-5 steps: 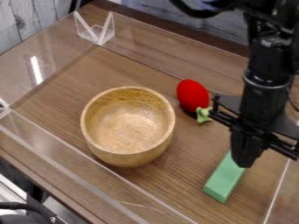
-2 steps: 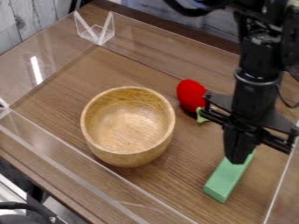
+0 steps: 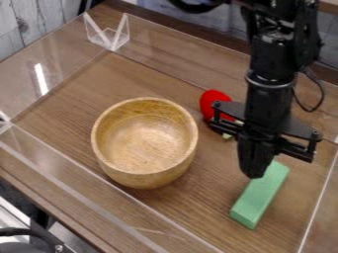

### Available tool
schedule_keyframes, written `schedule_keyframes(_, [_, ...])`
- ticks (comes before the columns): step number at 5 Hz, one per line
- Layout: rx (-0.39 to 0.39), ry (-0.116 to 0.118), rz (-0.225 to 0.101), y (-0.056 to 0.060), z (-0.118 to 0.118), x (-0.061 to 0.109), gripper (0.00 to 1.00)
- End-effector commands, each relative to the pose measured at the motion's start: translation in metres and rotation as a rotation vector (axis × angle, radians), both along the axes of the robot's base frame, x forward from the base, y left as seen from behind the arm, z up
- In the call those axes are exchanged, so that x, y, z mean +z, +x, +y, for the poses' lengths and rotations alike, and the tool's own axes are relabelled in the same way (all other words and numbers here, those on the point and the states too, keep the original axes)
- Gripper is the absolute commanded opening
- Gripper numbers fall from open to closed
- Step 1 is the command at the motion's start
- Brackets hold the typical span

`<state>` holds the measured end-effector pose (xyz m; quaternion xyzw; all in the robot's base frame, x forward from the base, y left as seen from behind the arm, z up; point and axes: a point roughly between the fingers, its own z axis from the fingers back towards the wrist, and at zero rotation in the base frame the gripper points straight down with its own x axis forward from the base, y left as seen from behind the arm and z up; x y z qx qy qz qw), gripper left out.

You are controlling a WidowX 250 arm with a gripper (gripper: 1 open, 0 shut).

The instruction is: Remove the green stick from the brown bowl and put it on the table

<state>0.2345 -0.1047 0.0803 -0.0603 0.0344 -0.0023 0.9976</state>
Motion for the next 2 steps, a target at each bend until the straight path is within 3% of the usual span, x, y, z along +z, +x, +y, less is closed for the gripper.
schedule_keyframes(1, [-0.009,-0.013,-0.028,0.0113,0.0002,0.0056,0.00])
schedule_keyframes(2, [0.058,-0.012,-0.024,0.0121,-0.0025,-0.0017,0.00])
